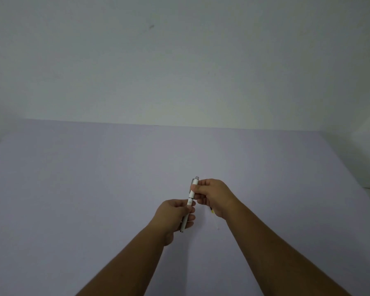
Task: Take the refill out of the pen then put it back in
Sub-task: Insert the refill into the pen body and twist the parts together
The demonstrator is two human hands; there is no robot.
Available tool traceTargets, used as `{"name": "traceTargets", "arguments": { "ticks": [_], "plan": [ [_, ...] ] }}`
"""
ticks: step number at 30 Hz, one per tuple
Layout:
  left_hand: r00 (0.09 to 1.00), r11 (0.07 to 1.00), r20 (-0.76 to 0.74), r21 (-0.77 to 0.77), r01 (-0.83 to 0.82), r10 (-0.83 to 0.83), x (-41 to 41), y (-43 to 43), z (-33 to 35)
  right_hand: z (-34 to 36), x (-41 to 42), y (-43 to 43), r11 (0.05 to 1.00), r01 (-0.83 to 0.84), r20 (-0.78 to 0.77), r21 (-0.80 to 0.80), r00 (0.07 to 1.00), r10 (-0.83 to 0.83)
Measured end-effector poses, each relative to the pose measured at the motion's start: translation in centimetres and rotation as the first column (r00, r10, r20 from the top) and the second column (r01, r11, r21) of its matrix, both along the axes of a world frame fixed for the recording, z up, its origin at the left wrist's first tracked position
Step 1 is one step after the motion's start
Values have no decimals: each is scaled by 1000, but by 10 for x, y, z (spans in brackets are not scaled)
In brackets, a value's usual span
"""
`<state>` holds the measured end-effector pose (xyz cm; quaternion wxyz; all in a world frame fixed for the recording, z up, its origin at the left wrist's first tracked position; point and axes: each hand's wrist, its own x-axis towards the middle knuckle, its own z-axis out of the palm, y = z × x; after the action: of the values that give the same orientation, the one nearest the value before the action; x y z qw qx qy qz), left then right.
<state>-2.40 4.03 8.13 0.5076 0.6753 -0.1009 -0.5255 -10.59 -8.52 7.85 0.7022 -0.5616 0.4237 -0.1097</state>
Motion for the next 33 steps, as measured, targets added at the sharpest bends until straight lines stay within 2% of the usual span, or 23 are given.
{"name": "traceTargets", "arguments": {
  "ticks": [7, 10, 12, 14, 17, 23, 33],
  "plan": [
    [999, 999, -34, 38, -5, 6, -2, -3, -6, -3, -3, 0, 1000, -4, -35, -20, 999, 3],
    [999, 997, -31, 72, -12, 14, 1, -6, -14, -15, -6, -7, 993, 109, -59, -35, 992, -110],
    [1000, 995, 23, 100, -23, 21, 1, -11, -23, -29, -14, -15, 964, 154, -217, -217, 955, -202],
    [998, 993, 55, 115, -29, 23, 0, -17, -33, -45, -26, -18, 907, -8, -440, -421, 876, -196],
    [992, 985, 124, 170, -23, 2, -5, -27, -51, -68, -36, -10, 870, -173, -575, -462, 805, -145],
    [937, 971, 340, 238, -3, -81, -15, -35, -81, -91, -41, 6, 828, -201, -577, -524, 798, -172],
    [896, 961, 441, 265, -75, -52, -22, -46, -94, -97, -34, 18, 833, -151, -515, -533, 839, -177]
  ]
}}
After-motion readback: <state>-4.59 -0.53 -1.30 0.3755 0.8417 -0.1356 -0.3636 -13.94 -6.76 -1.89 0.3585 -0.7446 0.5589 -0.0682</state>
